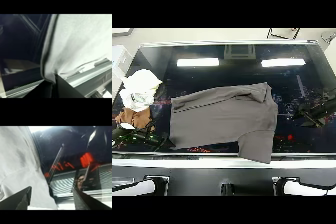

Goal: Fold the clothes and pants, and hang the long-sleeved shirts on hangers.

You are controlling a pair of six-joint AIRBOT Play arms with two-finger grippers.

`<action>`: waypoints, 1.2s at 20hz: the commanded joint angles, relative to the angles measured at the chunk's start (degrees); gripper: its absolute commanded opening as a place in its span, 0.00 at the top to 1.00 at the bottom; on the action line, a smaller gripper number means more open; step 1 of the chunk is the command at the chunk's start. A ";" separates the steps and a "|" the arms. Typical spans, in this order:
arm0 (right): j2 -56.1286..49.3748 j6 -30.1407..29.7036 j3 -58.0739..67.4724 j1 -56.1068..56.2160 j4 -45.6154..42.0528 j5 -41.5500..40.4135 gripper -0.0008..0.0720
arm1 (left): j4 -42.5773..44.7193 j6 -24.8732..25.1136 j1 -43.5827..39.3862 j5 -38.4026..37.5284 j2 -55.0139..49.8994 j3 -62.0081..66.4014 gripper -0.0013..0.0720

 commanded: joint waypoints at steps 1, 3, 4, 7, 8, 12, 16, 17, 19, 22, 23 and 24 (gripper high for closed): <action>-0.11 -0.20 -3.78 -0.02 0.20 -3.10 0.21 | -0.55 -0.72 -1.42 -0.59 0.09 0.00 0.95; -0.90 -2.62 -7.76 -0.02 2.95 -5.66 0.21 | -0.55 -0.28 -1.44 -0.59 0.24 0.02 0.96; -1.70 -3.65 -9.46 -0.02 5.29 -6.97 0.21 | -0.52 -0.28 -1.44 -0.63 0.44 0.11 0.96; -4.72 -7.04 -12.59 0.37 12.46 -10.21 0.23 | -0.55 -0.31 -1.44 -0.66 1.92 0.13 0.95; -6.01 -7.80 -12.72 1.18 13.42 -10.47 0.23 | -0.55 -0.33 -1.44 -0.66 2.40 0.13 0.96; -9.38 -9.22 -12.72 6.97 13.42 -11.02 0.26 | -0.57 -0.52 -1.44 -0.66 4.00 0.13 0.96; -9.51 -8.59 -12.72 10.75 13.00 -11.87 0.37 | -0.59 -0.50 -1.44 -0.61 4.33 0.26 0.96; -9.51 -8.17 -12.72 11.43 13.00 -12.07 0.42 | -0.59 -0.50 -1.44 -0.63 4.33 0.26 0.96; -9.44 -7.32 -12.68 13.14 13.20 -11.45 0.80 | -0.61 -0.50 -1.44 -0.74 4.39 0.28 0.96; -7.28 -9.03 -9.07 14.05 13.31 -8.00 0.93 | -1.88 -0.50 -1.42 -2.03 5.92 4.68 0.96; -5.05 -9.01 -5.77 13.77 13.14 -7.72 0.93 | -2.95 -0.55 -1.42 -1.90 7.76 8.35 0.96; -2.51 -9.01 -1.55 13.38 13.07 -8.04 0.93 | -4.48 -0.57 -1.42 -1.84 10.16 13.77 0.96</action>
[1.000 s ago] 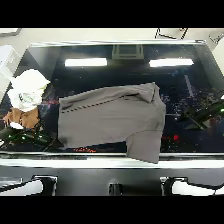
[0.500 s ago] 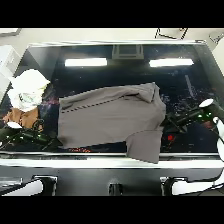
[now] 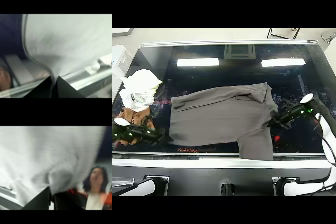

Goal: Fold the clothes and pants, and hang the long-sleeved shirts on hangers.

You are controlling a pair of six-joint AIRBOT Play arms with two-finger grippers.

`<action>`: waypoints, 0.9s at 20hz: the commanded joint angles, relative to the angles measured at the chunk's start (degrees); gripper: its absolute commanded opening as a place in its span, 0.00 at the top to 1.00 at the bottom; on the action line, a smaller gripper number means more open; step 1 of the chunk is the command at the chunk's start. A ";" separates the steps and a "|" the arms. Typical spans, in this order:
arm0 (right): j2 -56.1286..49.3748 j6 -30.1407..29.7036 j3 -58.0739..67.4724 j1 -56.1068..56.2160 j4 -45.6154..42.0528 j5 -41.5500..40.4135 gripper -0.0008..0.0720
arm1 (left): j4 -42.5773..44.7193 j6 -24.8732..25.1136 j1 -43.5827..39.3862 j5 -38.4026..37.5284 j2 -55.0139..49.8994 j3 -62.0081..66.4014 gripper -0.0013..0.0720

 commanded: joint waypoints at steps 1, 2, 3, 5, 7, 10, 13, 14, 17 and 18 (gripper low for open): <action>7.10 -0.61 12.35 -0.42 0.15 0.15 0.93 | -3.85 -0.96 -0.02 0.44 5.95 14.05 0.96; 10.25 -1.20 18.58 -1.03 -0.15 -1.90 0.93 | -4.42 -2.69 -0.02 1.97 8.57 22.14 0.96; 13.64 -2.56 24.98 -1.36 -0.09 -4.87 0.93 | -4.42 -3.45 -0.02 4.20 10.93 30.38 0.96; 21.77 -5.29 37.33 -1.44 -3.02 -13.73 0.93 | -3.96 -3.41 -0.02 10.99 14.93 48.26 0.96; 30.12 -7.30 43.76 -1.40 -6.27 -20.04 0.93 | -3.74 -3.45 -0.02 14.97 17.97 60.65 0.96; 42.10 -6.47 44.50 -1.40 -11.34 -20.72 0.93 | -3.78 -5.55 -0.07 15.47 23.98 67.60 0.96; 50.16 -5.77 44.52 -1.40 -14.49 -23.04 0.93 | -3.76 -5.44 -0.04 16.81 29.16 67.54 0.96; 51.67 -4.09 44.59 -1.40 -16.09 -23.78 0.93 | -3.76 -5.57 -0.04 18.10 30.36 67.56 0.96; 52.94 -1.14 45.64 -1.40 -18.16 -23.74 0.93 | -3.78 -6.32 -0.04 21.18 32.02 67.58 0.96; 52.74 -1.14 46.01 -1.40 -18.16 -23.96 0.93 | -3.76 -7.82 -0.04 21.14 31.98 67.54 0.96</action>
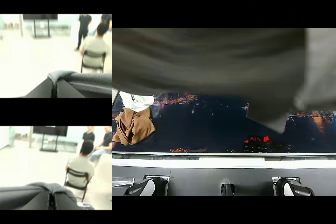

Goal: Fold the clothes and pants, and hang the long-sleeved shirts on hangers.

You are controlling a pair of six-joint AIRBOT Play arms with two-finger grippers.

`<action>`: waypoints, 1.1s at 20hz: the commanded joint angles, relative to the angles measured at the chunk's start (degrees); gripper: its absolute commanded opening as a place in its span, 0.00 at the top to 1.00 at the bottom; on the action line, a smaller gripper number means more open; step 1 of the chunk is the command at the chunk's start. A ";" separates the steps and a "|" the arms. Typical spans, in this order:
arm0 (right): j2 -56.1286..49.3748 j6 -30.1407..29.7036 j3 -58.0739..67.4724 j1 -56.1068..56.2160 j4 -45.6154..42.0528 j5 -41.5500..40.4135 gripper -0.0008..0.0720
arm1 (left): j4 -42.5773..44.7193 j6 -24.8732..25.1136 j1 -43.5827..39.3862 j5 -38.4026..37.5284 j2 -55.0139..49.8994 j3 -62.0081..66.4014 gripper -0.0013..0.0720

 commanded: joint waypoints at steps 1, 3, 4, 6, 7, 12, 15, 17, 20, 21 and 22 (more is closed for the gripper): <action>1.81 1.86 1.14 0.02 -2.47 -1.33 0.93 | -0.15 -2.86 -0.02 1.68 1.33 0.72 0.96; -0.17 3.10 1.14 0.02 -4.57 2.84 0.93 | -0.15 -2.91 -0.02 -2.75 -0.90 0.70 0.96; -2.08 4.63 1.14 0.02 -5.66 6.97 0.93 | -0.20 -2.93 -0.11 -6.73 -2.91 0.35 0.96; -8.44 5.66 0.61 0.02 -5.64 18.62 0.93 | -0.13 -2.89 -1.07 -13.97 -8.02 -2.84 0.96; -12.94 6.58 -0.50 0.02 -4.83 25.40 0.93 | -0.13 -2.86 -2.23 -15.74 -10.91 -6.14 0.96; -34.67 6.80 -21.05 4.28 2.21 31.01 0.93 | -0.11 3.23 -11.37 -11.08 -27.17 -29.51 0.96; -45.94 9.11 -28.35 10.91 2.23 15.41 0.93 | -0.20 1.75 -13.16 -4.15 -39.74 -35.63 0.96; -52.96 14.80 -27.10 11.98 3.45 2.91 0.93 | -1.95 2.40 -13.27 -0.94 -46.84 -33.92 0.96; -57.16 16.90 -26.36 11.78 7.34 -16.09 0.93 | -2.19 2.56 -13.29 4.22 -53.07 -28.22 0.96; -57.53 17.40 -26.36 11.78 7.10 -21.49 0.93 | -2.16 2.56 -13.38 5.86 -54.53 -25.88 0.96; -57.86 18.69 -26.34 11.78 6.23 -25.66 0.93 | -2.16 2.56 -13.40 7.34 -55.78 -23.98 0.96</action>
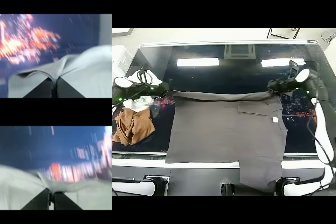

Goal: Fold the clothes and pants, and hang the long-sleeved shirts on hangers.

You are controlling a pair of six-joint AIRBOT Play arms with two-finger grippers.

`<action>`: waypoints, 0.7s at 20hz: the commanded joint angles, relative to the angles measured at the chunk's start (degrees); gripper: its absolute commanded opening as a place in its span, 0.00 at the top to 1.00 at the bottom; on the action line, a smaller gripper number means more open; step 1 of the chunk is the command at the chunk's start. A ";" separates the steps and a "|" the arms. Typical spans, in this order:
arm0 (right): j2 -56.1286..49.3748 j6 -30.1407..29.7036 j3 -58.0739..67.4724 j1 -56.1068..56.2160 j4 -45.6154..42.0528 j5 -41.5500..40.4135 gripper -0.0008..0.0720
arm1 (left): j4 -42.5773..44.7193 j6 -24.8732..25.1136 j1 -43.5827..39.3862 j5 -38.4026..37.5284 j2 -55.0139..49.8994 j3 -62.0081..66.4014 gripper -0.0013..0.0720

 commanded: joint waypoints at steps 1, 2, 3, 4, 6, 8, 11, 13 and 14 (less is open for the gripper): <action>-3.87 5.46 -0.37 0.50 -0.09 -21.16 0.93 | -0.46 0.26 -0.35 6.54 -6.73 5.86 0.96; -4.59 6.97 -0.35 0.42 -0.57 -22.77 0.93 | -0.46 0.26 -0.46 7.13 -7.89 7.34 0.96; -5.53 7.65 -0.37 0.13 -0.26 -23.12 0.93 | -0.46 0.26 -0.66 7.54 -8.81 8.13 0.96; -6.56 7.72 -0.37 0.15 0.09 -22.32 0.93 | -0.46 0.26 -0.92 8.09 -9.51 8.24 0.95; -8.61 7.65 -0.37 0.15 0.35 -19.47 0.93 | -0.35 0.28 -1.68 8.17 -11.26 8.24 0.95; -9.57 7.58 -0.37 0.13 1.27 -17.44 0.93 | -0.46 0.24 -2.36 8.66 -13.20 8.33 0.95; -8.76 7.15 3.13 -2.36 2.10 -10.64 0.93 | -1.20 0.28 -2.08 7.10 -12.79 9.16 0.95; -8.09 5.22 8.57 -5.38 2.43 3.13 0.93 | -1.11 2.16 -1.05 -0.74 -12.57 12.90 0.95; -7.43 3.19 10.56 -6.60 2.49 10.95 0.93 | -0.90 2.84 -0.35 -5.81 -12.57 14.67 0.95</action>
